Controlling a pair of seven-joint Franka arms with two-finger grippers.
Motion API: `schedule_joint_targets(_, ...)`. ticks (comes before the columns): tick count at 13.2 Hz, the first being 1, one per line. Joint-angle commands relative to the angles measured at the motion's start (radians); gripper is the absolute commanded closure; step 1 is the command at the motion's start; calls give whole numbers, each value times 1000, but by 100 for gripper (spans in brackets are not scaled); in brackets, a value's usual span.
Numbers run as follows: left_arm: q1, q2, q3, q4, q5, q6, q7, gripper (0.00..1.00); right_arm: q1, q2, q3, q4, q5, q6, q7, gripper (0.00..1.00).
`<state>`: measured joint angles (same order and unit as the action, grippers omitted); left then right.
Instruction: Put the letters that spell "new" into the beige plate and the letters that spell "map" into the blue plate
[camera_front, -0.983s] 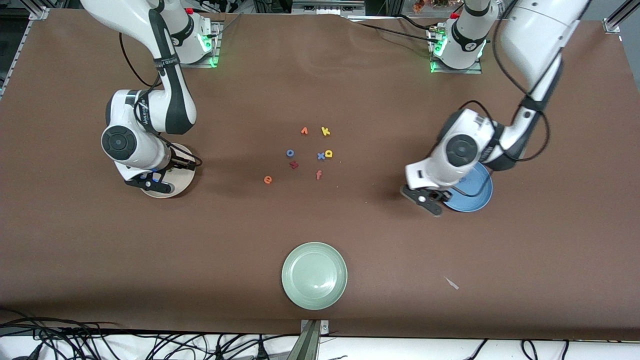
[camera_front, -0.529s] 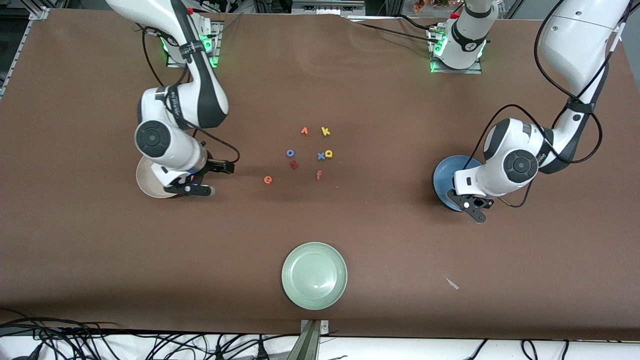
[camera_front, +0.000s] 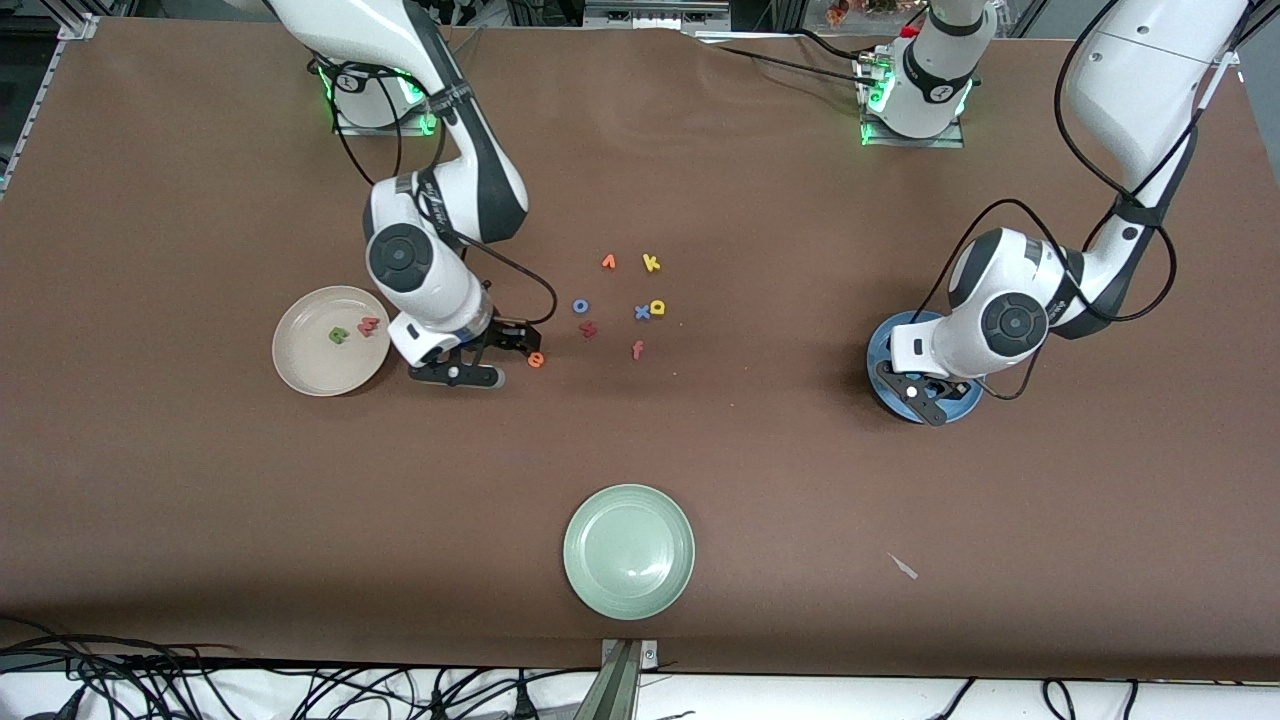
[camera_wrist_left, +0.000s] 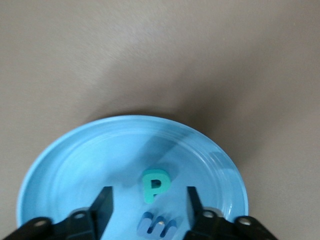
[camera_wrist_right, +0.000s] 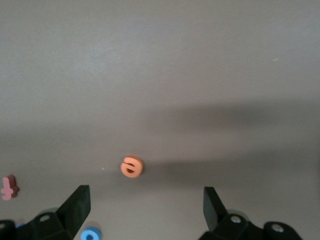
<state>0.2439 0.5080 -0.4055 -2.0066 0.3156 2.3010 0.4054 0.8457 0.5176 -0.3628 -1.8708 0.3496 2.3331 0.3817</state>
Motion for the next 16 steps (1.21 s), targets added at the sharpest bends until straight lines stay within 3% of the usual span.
schedule_joint_targets(1, 11, -45, -19, 5, 2, -8, -66, 0, 1, 73, 37, 56, 31, 41, 28, 0)
schedule_joint_targets(5, 6, -66, -64, 20, -148, -15, -241, 0, 0, 114, 55, 59, 40, 101, 26, 0)
schedule_joint_targets(9, -9, -57, -111, 32, -144, -15, -346, 0, 4, 156, 56, 70, 39, 130, 25, 1)
schedule_joint_targets(16, -61, -34, -111, 65, -142, -15, -346, 0, 23, 170, 56, 56, 39, 120, 23, 21)
